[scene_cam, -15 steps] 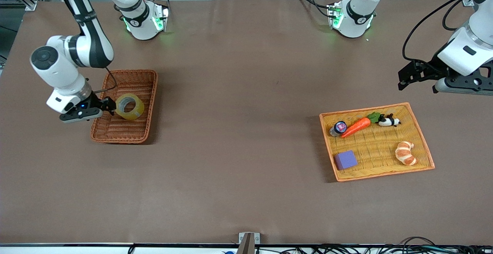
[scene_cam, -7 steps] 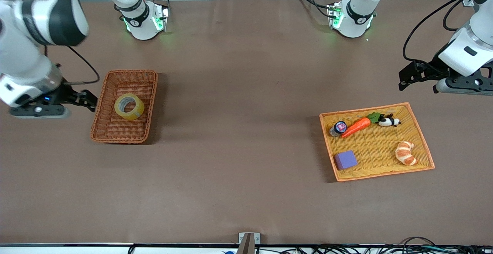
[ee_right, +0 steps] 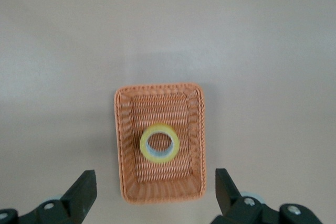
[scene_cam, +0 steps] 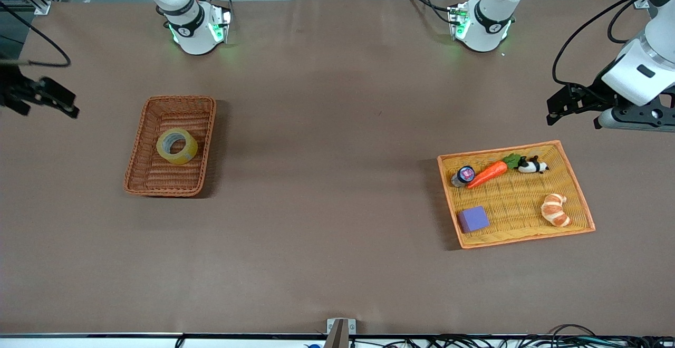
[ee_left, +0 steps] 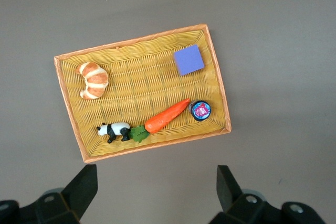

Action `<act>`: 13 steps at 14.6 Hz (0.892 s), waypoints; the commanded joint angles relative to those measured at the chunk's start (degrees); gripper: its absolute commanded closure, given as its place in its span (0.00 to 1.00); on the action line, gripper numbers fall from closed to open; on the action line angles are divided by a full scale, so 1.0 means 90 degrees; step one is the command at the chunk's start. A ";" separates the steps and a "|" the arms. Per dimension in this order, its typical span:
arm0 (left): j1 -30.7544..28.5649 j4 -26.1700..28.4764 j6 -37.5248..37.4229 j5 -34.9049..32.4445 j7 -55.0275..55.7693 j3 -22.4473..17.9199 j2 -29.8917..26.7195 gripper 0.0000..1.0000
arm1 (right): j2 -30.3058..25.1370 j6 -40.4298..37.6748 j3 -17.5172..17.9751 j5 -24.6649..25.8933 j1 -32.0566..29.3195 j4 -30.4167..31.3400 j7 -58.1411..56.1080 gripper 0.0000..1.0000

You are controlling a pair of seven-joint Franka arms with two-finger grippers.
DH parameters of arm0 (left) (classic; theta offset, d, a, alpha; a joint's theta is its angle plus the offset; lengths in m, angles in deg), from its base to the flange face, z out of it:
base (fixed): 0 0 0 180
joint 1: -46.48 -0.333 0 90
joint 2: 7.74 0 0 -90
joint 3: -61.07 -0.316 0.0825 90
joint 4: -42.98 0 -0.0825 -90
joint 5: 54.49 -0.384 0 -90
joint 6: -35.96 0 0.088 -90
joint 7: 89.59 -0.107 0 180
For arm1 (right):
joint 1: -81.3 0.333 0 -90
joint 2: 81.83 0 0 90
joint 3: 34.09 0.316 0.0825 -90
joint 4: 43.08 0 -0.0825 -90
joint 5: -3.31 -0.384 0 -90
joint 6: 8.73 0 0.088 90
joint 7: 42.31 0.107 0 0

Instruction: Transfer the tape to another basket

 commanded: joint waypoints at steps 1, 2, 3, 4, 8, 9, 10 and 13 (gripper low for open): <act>-0.0048 -0.0162 -0.0095 0.0006 0.0071 0.0023 0.0063 0.00 | 0.0088 -0.0366 0.0005 -0.0122 -0.0008 -0.0255 0.0121 0.00; -0.0048 -0.0162 -0.0104 0.0006 0.0071 0.0023 0.0063 0.00 | 0.0088 -0.0328 0.0015 -0.0122 -0.0008 -0.0255 0.0112 0.00; -0.0039 -0.0162 -0.0105 0.0006 0.0071 0.0023 0.0063 0.00 | 0.0088 -0.0308 0.0034 -0.0113 -0.0008 -0.0255 0.0112 0.00; -0.0039 -0.0172 -0.0095 0.0006 0.0071 0.0023 0.0053 0.00 | 0.0088 -0.0337 0.0034 -0.0113 -0.0008 -0.0255 0.0092 0.00; -0.0029 -0.0182 -0.0105 0.0006 0.0080 0.0023 0.0044 0.00 | 0.0088 -0.0337 0.0044 -0.0113 -0.0008 -0.0255 0.0092 0.00; -0.0029 -0.0172 -0.0105 0.0006 0.0081 0.0023 0.0044 0.00 | 0.0088 -0.0347 0.0044 -0.0113 -0.0008 -0.0255 0.0092 0.00; -0.0029 -0.0172 -0.0105 0.0006 0.0081 0.0023 0.0034 0.00 | 0.0088 -0.0366 0.0054 -0.0113 -0.0008 -0.0255 0.0102 0.00; -0.0029 -0.0172 -0.0134 0.0006 0.0081 0.0023 0.0014 0.00 | 0.0088 -0.0317 0.0054 -0.0113 0.0002 -0.0255 0.0102 0.00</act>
